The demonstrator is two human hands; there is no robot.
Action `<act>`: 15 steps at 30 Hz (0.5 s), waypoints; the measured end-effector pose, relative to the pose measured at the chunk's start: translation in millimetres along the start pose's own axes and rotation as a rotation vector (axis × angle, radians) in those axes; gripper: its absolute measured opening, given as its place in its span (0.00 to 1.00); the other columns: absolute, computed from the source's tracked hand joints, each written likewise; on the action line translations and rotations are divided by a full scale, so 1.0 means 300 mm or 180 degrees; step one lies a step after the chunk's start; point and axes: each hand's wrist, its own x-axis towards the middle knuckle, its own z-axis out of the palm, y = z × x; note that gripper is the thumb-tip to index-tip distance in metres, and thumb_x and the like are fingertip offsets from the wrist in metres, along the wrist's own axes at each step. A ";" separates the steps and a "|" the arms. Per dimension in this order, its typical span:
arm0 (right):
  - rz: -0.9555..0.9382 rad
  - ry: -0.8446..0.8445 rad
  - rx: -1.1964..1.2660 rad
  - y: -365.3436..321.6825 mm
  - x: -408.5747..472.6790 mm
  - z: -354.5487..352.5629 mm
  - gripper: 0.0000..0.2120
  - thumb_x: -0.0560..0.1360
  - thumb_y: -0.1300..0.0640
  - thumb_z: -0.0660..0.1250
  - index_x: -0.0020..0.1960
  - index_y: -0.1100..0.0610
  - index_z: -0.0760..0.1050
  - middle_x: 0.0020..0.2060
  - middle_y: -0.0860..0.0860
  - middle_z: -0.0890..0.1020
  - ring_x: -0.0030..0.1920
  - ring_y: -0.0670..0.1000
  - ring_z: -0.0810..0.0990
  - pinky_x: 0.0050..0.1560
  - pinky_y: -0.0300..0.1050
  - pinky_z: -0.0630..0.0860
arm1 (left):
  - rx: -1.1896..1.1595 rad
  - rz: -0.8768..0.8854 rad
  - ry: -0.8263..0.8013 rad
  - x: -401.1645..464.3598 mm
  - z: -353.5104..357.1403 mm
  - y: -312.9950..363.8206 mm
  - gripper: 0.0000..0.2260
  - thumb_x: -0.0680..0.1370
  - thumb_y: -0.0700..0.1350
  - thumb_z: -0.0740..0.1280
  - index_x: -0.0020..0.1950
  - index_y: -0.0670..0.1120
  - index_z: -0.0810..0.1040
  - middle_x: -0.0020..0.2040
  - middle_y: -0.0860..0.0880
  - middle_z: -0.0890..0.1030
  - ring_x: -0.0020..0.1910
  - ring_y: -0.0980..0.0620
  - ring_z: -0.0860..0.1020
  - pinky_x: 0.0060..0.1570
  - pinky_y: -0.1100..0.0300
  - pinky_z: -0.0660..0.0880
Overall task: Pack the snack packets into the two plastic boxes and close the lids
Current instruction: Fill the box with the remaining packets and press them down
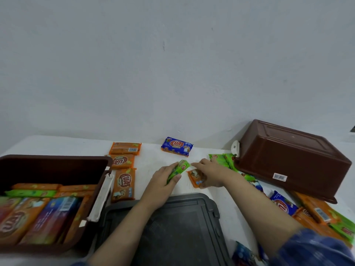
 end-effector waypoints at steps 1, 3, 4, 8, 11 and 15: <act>-0.0007 0.0110 -0.0110 -0.007 -0.005 -0.003 0.40 0.72 0.41 0.70 0.77 0.47 0.56 0.69 0.52 0.66 0.67 0.57 0.62 0.65 0.52 0.66 | 0.0028 0.0021 -0.0003 -0.005 -0.010 0.004 0.23 0.80 0.57 0.58 0.75 0.56 0.62 0.65 0.54 0.72 0.63 0.57 0.70 0.64 0.56 0.70; 0.0023 0.0436 -0.0132 -0.021 -0.018 0.015 0.37 0.70 0.34 0.67 0.74 0.48 0.63 0.64 0.52 0.71 0.61 0.54 0.65 0.59 0.50 0.68 | 0.0083 0.0060 0.0017 -0.011 -0.026 0.007 0.23 0.80 0.57 0.58 0.75 0.56 0.62 0.66 0.54 0.72 0.63 0.57 0.69 0.64 0.56 0.70; 0.0069 0.0606 -0.0019 -0.031 -0.027 0.028 0.37 0.70 0.32 0.65 0.72 0.48 0.64 0.62 0.52 0.72 0.60 0.53 0.65 0.57 0.49 0.68 | 0.0099 0.0084 0.0055 -0.015 -0.035 0.009 0.23 0.80 0.57 0.58 0.75 0.55 0.62 0.66 0.53 0.72 0.63 0.57 0.69 0.64 0.55 0.69; 0.0231 0.1129 0.0836 -0.074 -0.074 0.062 0.35 0.71 0.32 0.65 0.72 0.49 0.64 0.60 0.51 0.71 0.58 0.52 0.71 0.56 0.46 0.72 | 0.0102 0.0114 0.0202 -0.033 -0.065 0.020 0.23 0.81 0.55 0.59 0.75 0.54 0.63 0.66 0.52 0.72 0.64 0.56 0.69 0.65 0.55 0.69; 0.0247 0.1566 0.1506 -0.109 -0.118 0.070 0.33 0.74 0.36 0.64 0.73 0.51 0.63 0.60 0.50 0.70 0.56 0.49 0.73 0.55 0.42 0.73 | 0.0004 0.0126 0.0302 -0.057 -0.071 0.037 0.22 0.81 0.54 0.59 0.75 0.54 0.63 0.66 0.54 0.72 0.64 0.57 0.69 0.64 0.58 0.68; 0.0095 0.2349 0.2355 -0.186 -0.192 0.052 0.18 0.78 0.37 0.58 0.65 0.42 0.67 0.54 0.47 0.73 0.51 0.38 0.73 0.49 0.32 0.67 | -0.0379 0.0116 0.0347 -0.096 -0.096 0.118 0.21 0.80 0.59 0.54 0.73 0.58 0.63 0.66 0.63 0.69 0.64 0.64 0.67 0.60 0.67 0.63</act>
